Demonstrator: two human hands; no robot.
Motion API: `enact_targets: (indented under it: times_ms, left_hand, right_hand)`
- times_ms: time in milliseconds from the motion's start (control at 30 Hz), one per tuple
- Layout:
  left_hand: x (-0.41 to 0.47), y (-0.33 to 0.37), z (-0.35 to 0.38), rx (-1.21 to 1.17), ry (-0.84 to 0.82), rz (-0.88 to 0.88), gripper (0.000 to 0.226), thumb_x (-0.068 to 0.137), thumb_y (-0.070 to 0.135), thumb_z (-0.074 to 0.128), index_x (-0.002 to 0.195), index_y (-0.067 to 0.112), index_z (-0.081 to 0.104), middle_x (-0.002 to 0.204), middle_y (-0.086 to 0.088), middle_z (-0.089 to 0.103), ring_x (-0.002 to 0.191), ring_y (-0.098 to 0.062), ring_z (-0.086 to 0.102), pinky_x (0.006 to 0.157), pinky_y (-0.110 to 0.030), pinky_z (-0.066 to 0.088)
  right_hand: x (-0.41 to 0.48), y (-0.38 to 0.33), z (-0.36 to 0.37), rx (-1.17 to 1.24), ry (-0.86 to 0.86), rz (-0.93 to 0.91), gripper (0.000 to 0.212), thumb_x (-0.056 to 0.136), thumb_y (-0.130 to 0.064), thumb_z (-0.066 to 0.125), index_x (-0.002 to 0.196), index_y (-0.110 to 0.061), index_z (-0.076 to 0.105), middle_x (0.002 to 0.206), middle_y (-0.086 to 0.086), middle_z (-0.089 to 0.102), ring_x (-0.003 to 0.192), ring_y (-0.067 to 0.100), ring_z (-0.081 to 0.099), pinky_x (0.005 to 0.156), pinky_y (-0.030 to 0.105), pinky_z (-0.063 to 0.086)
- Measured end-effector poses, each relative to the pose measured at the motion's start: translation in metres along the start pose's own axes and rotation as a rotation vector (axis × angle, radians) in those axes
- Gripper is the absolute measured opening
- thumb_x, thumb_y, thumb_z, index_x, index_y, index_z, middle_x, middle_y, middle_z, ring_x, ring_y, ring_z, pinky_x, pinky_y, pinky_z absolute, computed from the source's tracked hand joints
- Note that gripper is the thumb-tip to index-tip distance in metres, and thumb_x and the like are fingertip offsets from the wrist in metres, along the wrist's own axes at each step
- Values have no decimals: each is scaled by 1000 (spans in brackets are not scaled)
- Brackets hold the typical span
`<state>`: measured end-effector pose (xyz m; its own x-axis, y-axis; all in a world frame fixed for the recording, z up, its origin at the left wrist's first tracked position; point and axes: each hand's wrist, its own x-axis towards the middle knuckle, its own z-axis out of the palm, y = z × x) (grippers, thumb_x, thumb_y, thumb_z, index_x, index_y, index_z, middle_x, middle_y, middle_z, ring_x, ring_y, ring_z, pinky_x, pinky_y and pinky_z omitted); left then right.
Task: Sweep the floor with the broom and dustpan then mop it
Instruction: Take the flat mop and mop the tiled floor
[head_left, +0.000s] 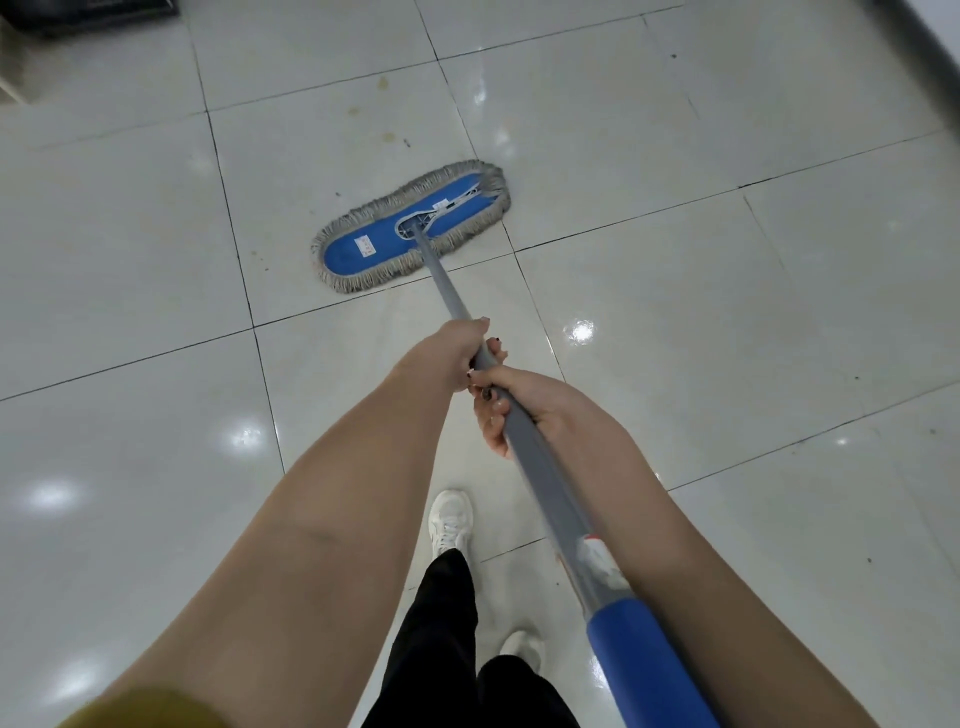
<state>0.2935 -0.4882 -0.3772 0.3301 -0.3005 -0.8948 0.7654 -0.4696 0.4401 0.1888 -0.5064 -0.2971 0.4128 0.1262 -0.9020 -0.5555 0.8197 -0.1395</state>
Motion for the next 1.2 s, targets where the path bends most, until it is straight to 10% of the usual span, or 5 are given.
enact_targets:
  times_ms: [567,733,1200]
  left_hand:
    - [-107,-158,46,24,-57,-36,17,101,24,39,112,11,42,64,-3,48,46,-13,52,45,-24,42]
    - [-93,-141,38,-57,-34,-59,26,101,26,40,121,10,43,64,-4,45,51,-15,47,44,-23,42]
    - [-22,2,-7,-70,-86,-130,24,98,34,45,102,11,39,57,-1,47,29,-12,50,43,-18,44]
  right_hand:
    - [-101,146,-79,14,77,36,30,94,-17,55,67,-6,47,41,0,45,25,5,41,31,11,37]
    - [-83,128,-63,-101,160,16,35,93,-16,54,61,-8,43,63,0,41,22,4,37,29,9,32]
    - [-26,-6,23,-170,190,63,31,92,-10,46,61,-9,44,36,-2,41,22,5,35,29,8,30]
